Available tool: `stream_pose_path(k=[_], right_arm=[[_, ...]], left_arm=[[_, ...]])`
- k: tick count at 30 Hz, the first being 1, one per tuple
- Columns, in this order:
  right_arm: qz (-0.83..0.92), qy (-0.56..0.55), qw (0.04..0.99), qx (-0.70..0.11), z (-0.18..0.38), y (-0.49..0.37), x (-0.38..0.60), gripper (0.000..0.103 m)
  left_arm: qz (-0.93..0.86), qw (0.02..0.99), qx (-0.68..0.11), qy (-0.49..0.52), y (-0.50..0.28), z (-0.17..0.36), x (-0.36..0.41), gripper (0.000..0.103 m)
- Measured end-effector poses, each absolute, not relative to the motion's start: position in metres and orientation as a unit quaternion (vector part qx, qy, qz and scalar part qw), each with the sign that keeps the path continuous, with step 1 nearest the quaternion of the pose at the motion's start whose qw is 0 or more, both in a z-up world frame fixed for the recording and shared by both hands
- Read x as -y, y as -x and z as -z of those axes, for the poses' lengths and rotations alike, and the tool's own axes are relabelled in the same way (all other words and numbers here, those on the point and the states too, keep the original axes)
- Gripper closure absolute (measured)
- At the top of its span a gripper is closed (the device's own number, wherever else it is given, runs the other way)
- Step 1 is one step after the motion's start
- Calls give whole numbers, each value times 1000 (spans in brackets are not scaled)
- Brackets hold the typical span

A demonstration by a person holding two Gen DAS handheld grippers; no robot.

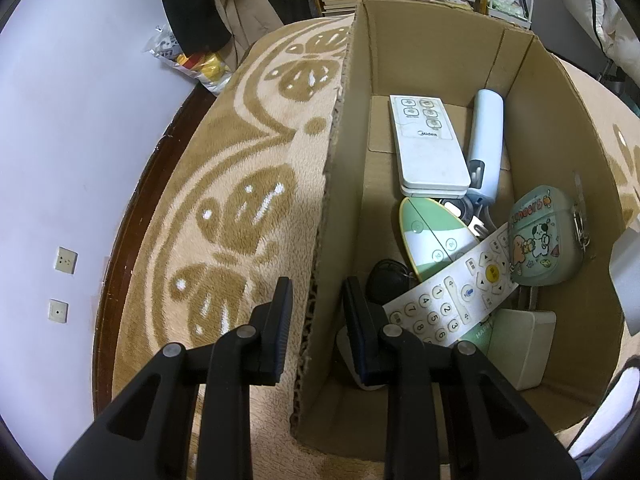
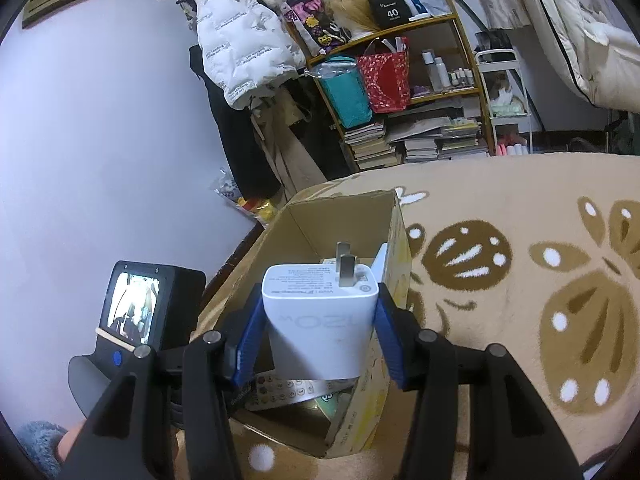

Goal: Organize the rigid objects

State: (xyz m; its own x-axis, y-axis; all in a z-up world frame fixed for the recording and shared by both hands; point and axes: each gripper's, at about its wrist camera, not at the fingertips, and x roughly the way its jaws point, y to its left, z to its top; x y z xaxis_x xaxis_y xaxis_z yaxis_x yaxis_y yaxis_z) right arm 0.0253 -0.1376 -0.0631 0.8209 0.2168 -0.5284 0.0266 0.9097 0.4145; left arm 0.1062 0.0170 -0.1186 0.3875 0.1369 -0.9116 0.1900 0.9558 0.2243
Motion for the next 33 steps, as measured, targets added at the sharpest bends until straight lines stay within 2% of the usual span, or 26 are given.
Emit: stream_pose_path(k=[12,15,18,22,27,28,30,33], right_arm=[[-34,-189,941,-280,57,-16,138,45],[-4,-181,940,-289,59,-10,146,36],[28,-179,937,-297,64,-3,158,31],[47,-183,934,-304,66,9,166,17],[78,-158,938,-298,59,30,169,10],[83,-151,940,-293,56,35,169,6],[84,-143,946,-279,48,46,168,1],[93,-137,953,-254,36,59,165,0]], left_arm=[[20,835,-535,-126,-100,111,-22,78],[21,844,-523,-118,-94,108,-24,78],[25,852,-511,-107,-86,102,-25,78],[24,866,-486,-114,-76,91,-25,78],[35,879,-469,-81,-64,76,-37,78],[36,883,-462,-73,-60,71,-40,78],[40,890,-449,-63,-54,62,-44,75],[51,905,-419,-58,-39,48,-47,61]])
